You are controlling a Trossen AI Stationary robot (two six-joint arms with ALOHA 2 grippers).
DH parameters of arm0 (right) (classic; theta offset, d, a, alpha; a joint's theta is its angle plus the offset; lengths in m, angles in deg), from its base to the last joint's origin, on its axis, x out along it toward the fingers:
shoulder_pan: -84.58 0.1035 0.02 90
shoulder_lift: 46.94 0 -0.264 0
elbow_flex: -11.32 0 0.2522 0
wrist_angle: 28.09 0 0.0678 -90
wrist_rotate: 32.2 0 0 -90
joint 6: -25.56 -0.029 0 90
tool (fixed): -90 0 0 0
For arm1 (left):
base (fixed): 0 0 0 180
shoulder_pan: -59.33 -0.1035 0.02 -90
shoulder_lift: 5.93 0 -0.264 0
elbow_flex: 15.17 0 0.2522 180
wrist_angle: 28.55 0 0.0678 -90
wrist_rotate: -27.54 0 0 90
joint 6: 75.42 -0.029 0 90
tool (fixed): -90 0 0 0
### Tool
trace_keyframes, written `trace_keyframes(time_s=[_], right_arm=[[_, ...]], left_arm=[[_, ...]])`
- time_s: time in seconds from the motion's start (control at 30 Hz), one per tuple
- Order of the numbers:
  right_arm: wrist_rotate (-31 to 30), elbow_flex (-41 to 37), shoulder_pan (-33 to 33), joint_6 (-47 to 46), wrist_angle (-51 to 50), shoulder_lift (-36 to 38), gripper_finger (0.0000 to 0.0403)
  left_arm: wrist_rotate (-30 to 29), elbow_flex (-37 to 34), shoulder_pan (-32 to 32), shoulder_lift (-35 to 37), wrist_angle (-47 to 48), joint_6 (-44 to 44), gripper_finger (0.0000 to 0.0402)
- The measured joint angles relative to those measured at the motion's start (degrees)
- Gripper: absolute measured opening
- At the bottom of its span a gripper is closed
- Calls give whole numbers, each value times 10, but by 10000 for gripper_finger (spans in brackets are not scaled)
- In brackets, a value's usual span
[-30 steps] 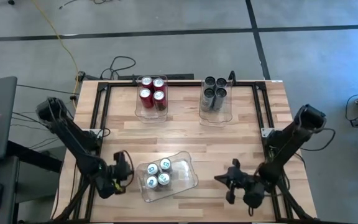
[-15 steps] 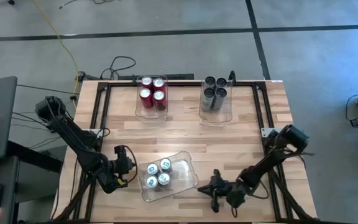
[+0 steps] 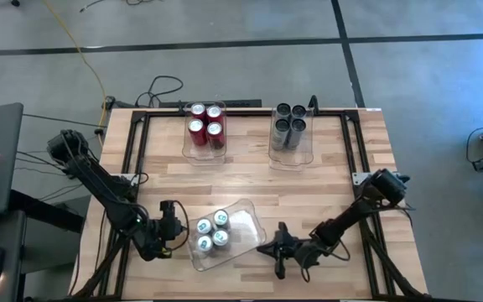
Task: Sort soda cans
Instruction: Move the bottom center transparent bin to the center of the table
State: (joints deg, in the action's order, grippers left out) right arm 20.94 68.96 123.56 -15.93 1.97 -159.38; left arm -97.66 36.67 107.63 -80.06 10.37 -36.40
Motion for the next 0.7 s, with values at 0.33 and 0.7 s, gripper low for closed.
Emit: trace_keyframes(time_s=[0.33, 0.7], right_arm=[[-6, 0, -37, 15, -20, 11, 1], [-17, -1, -65, -9, -188, 83, 1]], left_arm=[[7, 0, 1, 0, -6, 23, 0], [15, 0, 1, -1, -61, 15, 0]])
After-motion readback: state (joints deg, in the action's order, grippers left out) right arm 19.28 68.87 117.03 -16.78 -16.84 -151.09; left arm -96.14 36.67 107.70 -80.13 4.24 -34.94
